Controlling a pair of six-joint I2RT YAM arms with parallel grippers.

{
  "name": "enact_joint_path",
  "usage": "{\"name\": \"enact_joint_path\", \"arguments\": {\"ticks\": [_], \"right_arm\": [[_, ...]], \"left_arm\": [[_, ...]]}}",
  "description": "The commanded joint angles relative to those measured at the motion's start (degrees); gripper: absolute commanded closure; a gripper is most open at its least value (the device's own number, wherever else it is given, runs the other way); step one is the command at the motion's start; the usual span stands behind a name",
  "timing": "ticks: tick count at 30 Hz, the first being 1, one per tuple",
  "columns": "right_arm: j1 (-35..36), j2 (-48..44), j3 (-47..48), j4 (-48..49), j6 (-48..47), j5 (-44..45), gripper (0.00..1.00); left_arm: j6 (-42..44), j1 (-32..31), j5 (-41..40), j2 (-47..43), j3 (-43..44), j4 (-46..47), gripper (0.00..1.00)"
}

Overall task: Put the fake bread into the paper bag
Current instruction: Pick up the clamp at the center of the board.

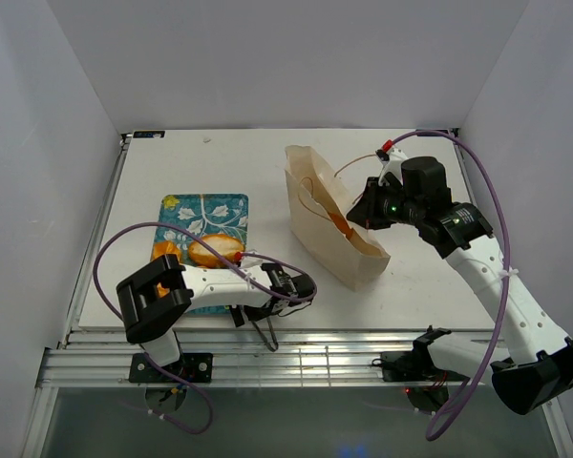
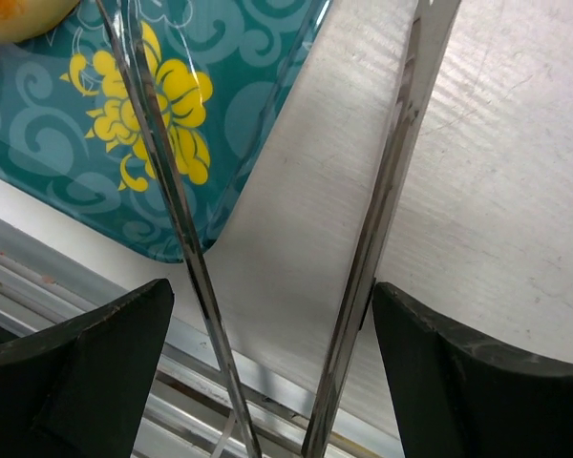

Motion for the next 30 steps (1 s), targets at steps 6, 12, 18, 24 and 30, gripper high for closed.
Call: {"name": "enact_joint_path", "arguments": {"ticks": [6, 12, 18, 24, 30], "right_arm": [[0.22, -1.72, -0.30, 0.19, -1.26, -0.10, 0.92], [0.13, -1.81, -0.30, 0.19, -1.26, -0.28, 0.92], [0.13, -1.72, -0.39, 0.19, -1.18, -0.37, 0.92], [0.13, -2.07, -0.47, 0.19, -1.18, -0.10, 0.92], [0.13, -2.33, -0.65, 0.19, -1.00, -0.10, 0.92]], "left_arm": [[-9.91, 0.25, 2.66, 2.81, -2.08, 3.97, 0.14], [-11.14, -0.80, 2.93, 0.70, -5.51, 6.26, 0.27], [-11.85, -2.82, 2.40, 1.05, -6.30, 7.06, 0.45], [-13.52, -5.55, 2.40, 2.11, -7.44, 7.24, 0.73], [-11.41, -7.74, -1.37, -1.05, -7.53, 6.45, 0.97]]}}
